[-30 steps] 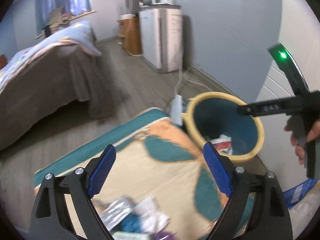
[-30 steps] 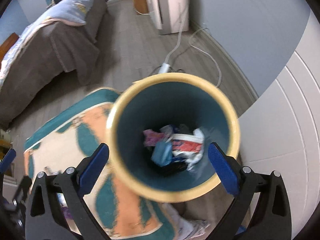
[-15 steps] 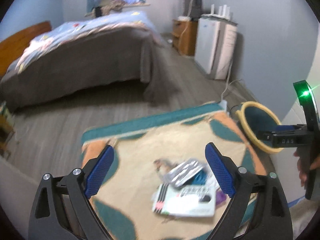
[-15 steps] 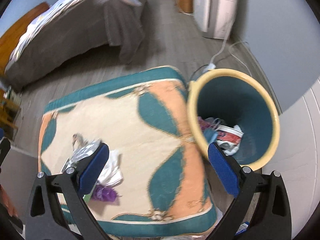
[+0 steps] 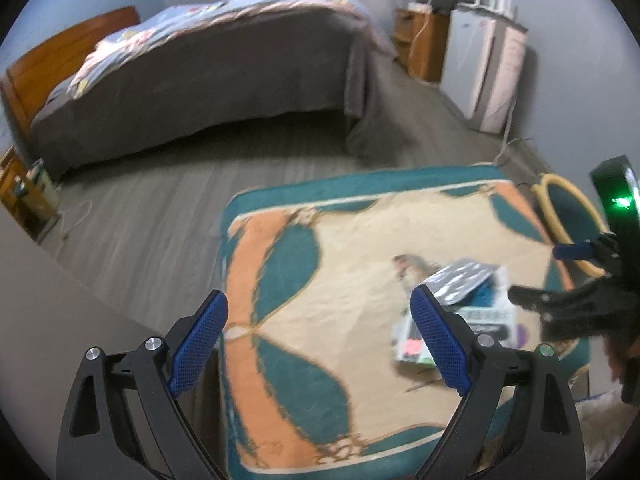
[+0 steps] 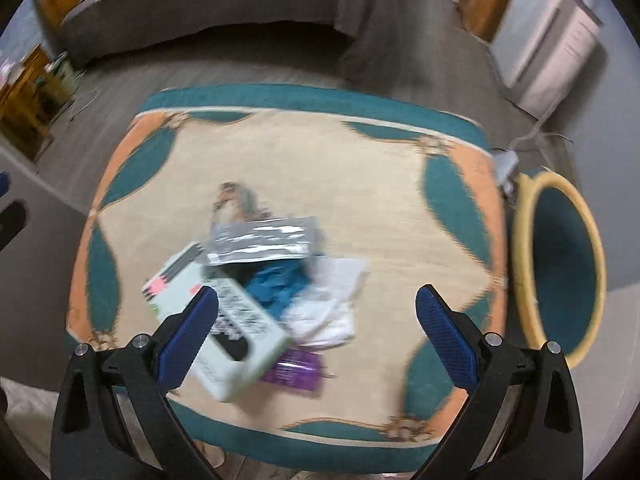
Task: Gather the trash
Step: 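Move both open grippers back over the mat, then grasp the white medicine box with right gripper while left grasps blue glove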
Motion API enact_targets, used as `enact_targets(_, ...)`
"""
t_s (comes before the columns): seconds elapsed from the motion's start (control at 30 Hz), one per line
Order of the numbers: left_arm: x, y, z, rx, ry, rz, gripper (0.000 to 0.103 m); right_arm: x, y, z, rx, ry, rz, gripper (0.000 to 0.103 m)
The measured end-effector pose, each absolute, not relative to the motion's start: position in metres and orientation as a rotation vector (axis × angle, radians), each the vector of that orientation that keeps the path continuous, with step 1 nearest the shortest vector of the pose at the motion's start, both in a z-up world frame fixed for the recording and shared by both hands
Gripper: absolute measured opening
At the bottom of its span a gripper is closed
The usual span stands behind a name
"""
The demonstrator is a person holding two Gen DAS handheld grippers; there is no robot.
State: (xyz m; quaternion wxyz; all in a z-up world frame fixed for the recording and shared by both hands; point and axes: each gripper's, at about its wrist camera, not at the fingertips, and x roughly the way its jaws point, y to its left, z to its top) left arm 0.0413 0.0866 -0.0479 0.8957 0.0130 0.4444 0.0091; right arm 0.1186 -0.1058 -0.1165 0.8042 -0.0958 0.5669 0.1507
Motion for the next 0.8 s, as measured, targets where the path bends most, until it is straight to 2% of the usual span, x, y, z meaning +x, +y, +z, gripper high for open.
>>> enact_targets(0.5,0.05,0.11,-0.051,-0.095,0.944,0.031,0.092,0.098,-0.036,-0.177,-0.529,1.335,0.509,0.097)
enact_targets(0.7,0.057,0.11,-0.057,-0.095,0.964,0.034,0.092,0.104,-0.026,-0.192,-0.539,1.353,0.549,0.097)
enact_targets(0.73,0.058,0.11,-0.058,-0.093,0.965,0.034,0.092,0.103,-0.025,-0.192,-0.539,1.351,0.555,0.096)
enact_targets(0.77,0.058,0.109,-0.059,-0.092,0.966,0.033,0.092,0.103,-0.024,-0.191,-0.539,1.348,0.558,0.088)
enact_targets(0.8,0.059,0.107,-0.06,-0.088,0.969,0.032,0.092,0.103,-0.024,-0.189,-0.535,1.346,0.561,0.086)
